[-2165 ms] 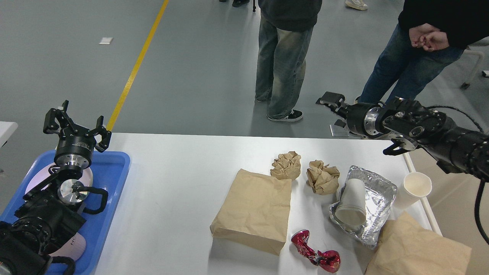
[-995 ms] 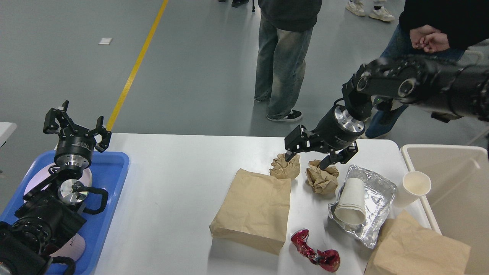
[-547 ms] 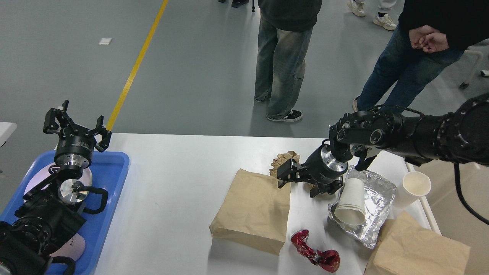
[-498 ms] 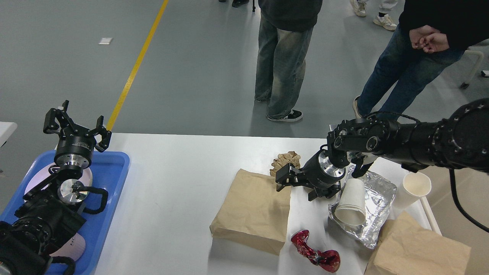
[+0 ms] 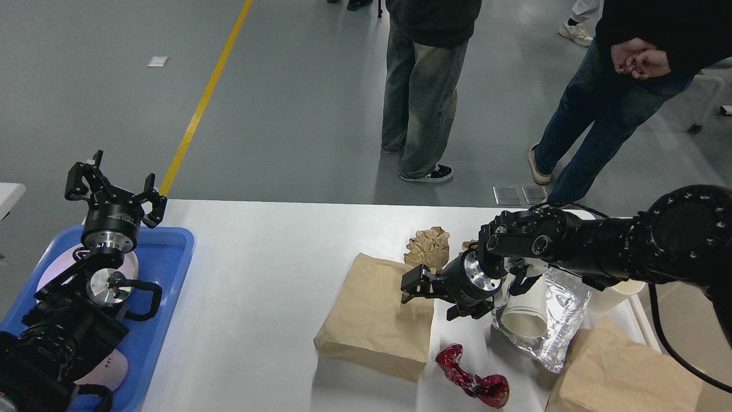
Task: Tidy desktop
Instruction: 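Reach the right gripper to the large brown paper bag and grasp it, then lift the paper bag and drop it into the white bin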
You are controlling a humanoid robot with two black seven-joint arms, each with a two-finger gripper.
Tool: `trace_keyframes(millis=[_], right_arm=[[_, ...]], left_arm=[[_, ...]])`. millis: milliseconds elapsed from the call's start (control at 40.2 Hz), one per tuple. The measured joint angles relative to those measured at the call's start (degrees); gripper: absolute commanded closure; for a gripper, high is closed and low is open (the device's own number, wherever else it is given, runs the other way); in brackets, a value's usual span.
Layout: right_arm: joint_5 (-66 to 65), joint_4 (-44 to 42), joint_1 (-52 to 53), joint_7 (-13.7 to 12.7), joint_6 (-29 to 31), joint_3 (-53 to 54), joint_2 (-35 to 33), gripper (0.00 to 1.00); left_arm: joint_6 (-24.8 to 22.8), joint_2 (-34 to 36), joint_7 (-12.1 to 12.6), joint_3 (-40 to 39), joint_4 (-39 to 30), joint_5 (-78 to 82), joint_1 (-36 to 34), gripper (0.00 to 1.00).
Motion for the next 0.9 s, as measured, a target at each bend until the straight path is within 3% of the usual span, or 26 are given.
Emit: trace_keyframes(millis=[25, 50, 100, 124, 547, 896], right_arm=[[0.0, 0.03, -0.05, 0.0, -0.14, 0.04, 0.02, 0.57], [0.0, 0.09, -0.07, 0.0, -0.22, 0.09, 0.04, 0.79], [0.0, 0.48, -0.11, 0.0, -0.25, 0.24, 0.09, 0.96], [0.0, 0.58, -0.12, -0.01, -0.23, 0.26, 0.12, 1.0], [0.1, 1.6, -0.29, -0.02, -0.16, 3.34, -0.31, 1.0], [-0.05, 9.83, 4.56, 0.05, 0.32, 8.61, -10.2, 1.0]], left_arm=[[0.0, 0.0, 0.0, 0.0, 0.0, 0.0, 0.0, 0.04], [0.0, 0.0, 0.0, 0.0, 0.0, 0.0, 0.0, 0.04], [0.0, 0.0, 0.0, 0.0, 0.0, 0.0, 0.0, 0.04], [0.0, 0.0, 0.0, 0.0, 0.0, 0.0, 0.0, 0.04], [0.0, 0.0, 0.0, 0.0, 0.0, 0.0, 0.0, 0.04], [0.0, 0.0, 0.0, 0.0, 0.0, 0.0, 0.0, 0.04]])
